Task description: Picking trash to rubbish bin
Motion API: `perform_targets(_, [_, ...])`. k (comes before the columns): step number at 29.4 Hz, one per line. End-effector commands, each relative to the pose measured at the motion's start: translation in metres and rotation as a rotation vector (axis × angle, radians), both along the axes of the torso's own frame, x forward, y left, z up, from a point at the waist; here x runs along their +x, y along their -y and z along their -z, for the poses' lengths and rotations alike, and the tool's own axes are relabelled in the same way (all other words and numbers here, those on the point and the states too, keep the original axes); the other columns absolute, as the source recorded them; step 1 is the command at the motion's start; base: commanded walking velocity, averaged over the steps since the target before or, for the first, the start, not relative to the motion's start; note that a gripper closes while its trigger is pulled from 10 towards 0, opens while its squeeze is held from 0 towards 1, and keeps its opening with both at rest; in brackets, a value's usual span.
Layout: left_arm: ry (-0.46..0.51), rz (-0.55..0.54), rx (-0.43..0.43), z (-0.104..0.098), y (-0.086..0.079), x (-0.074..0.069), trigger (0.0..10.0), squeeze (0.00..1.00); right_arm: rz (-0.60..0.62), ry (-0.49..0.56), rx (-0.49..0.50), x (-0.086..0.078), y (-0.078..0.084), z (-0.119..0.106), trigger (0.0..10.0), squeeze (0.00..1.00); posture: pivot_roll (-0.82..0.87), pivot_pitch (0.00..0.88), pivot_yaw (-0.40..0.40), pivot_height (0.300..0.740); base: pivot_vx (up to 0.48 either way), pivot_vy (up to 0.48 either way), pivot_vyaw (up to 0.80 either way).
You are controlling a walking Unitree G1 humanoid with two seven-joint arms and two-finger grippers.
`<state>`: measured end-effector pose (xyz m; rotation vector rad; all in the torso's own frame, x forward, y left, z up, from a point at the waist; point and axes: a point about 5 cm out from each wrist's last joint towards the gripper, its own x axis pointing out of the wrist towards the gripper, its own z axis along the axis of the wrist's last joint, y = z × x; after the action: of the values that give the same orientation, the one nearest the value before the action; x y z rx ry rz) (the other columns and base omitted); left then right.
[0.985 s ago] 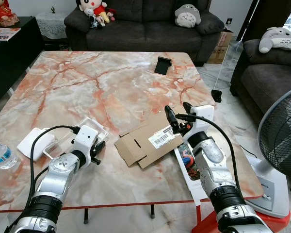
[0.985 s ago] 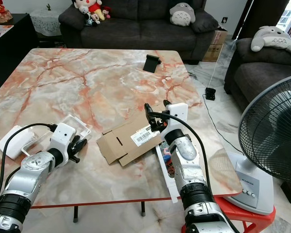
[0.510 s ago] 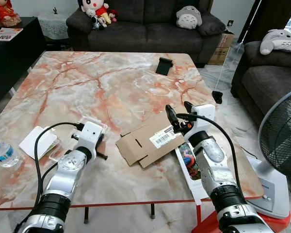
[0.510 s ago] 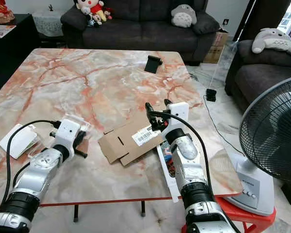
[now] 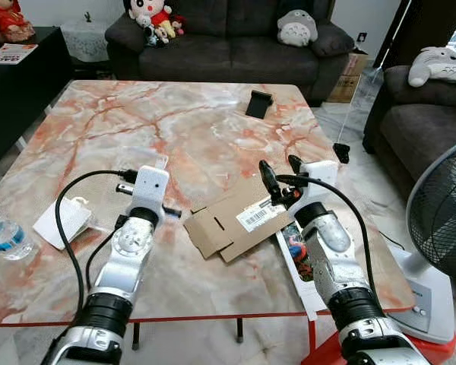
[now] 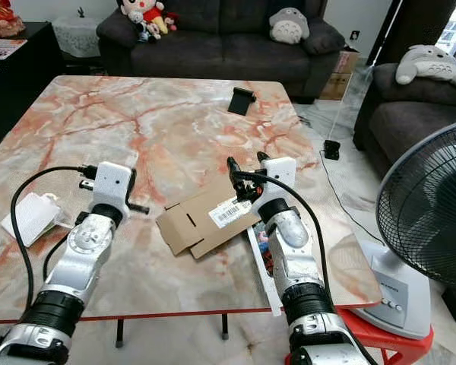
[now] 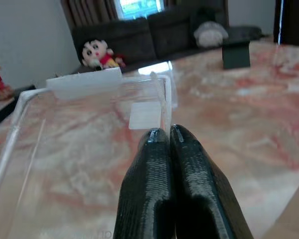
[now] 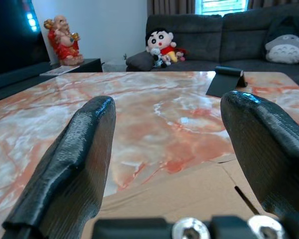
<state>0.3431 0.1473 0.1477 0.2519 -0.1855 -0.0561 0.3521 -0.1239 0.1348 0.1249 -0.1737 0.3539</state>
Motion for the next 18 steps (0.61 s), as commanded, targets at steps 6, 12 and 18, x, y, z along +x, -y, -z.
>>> perform_targets(6, [0.146,-0.033,-0.010,-0.026,0.009,0.003,10.0,0.00,0.013,0.046,0.033,0.005,0.000,-0.013,10.0,0.00,0.01,0.000,-0.046,0.740,0.000,0.000,0.00])
perform_targets(12, [0.193,-0.045,0.016,-0.031,0.006,0.001,10.0,0.00,0.029,0.053,0.040,0.006,0.002,-0.014,10.0,0.00,0.01,0.000,-0.042,0.740,0.000,0.000,0.00])
perform_targets(18, [0.214,-0.054,0.007,-0.033,0.005,0.001,10.0,0.00,0.037,0.054,0.038,0.006,0.004,-0.014,10.0,0.00,0.01,0.005,-0.038,0.740,0.000,0.000,0.00])
